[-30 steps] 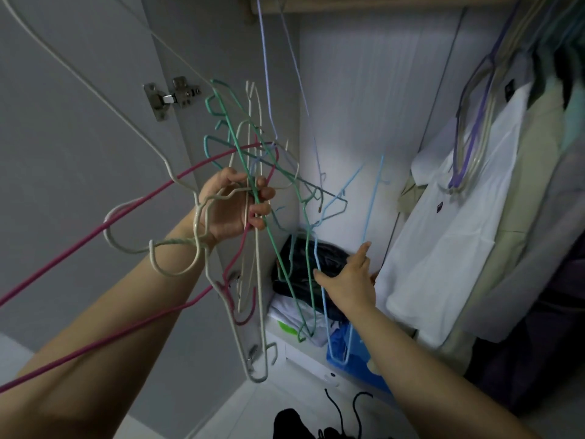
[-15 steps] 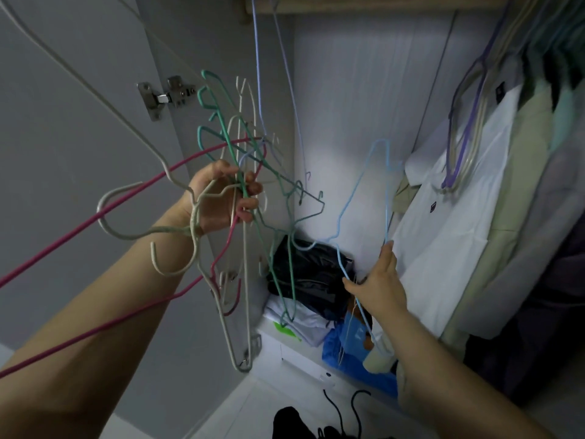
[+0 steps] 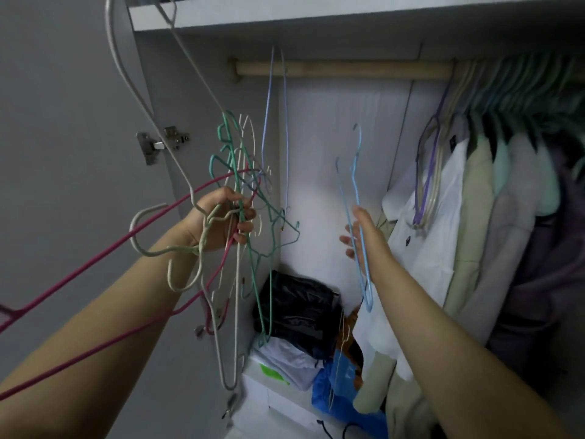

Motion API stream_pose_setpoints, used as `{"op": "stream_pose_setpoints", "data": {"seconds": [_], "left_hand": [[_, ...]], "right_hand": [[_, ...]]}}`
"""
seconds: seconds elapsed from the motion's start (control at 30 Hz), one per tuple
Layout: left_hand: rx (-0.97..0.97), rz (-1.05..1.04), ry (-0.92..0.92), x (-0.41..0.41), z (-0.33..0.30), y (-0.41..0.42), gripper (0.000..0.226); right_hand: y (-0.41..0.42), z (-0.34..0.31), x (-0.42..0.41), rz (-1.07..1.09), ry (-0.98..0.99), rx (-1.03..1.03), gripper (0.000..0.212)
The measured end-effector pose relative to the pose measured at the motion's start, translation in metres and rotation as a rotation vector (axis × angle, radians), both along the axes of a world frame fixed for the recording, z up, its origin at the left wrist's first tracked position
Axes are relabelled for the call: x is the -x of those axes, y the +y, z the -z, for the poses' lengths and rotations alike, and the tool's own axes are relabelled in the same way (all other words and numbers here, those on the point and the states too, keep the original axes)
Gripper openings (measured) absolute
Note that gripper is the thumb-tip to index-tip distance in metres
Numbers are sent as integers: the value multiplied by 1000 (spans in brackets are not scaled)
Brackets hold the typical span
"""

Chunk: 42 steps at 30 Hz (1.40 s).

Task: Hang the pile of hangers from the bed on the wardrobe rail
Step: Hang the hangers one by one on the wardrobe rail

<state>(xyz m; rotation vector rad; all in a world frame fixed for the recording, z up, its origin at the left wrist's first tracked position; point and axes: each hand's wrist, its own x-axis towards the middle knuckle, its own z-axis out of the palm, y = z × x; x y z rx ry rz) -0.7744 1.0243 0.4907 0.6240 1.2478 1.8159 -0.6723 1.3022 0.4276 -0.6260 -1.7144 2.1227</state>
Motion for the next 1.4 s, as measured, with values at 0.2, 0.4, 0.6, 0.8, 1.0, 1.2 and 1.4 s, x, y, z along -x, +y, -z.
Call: {"op": "stream_pose_setpoints", "data": {"seconds": [0.2,0.4,0.6,0.8,1.0,1.2,1.4], "left_hand": [[34,-20,79,-1,-20,18,53],[5,22,54,1,-20,24,49],[19,35,54,1,-21,26,52],[-2,54,35,-2,-15,25,45],[-80,115,-25,-10,-3,8,41],[-92,91,-66,-17,11,-4,43],[-118,131,-137,-27,27,-8,37]], "right_hand": [[8,-109,23,92,137,48,54],[40,-159,25,202,106,17,64],[62,-162,18,110,75,210,63],[65,-146,5,309,127,172,46],[53,-122,-10,333,195,107,72],[-5,-3,-12,386,63,66,69],[-83,58,-28,-256,-279,-305,60]]}}
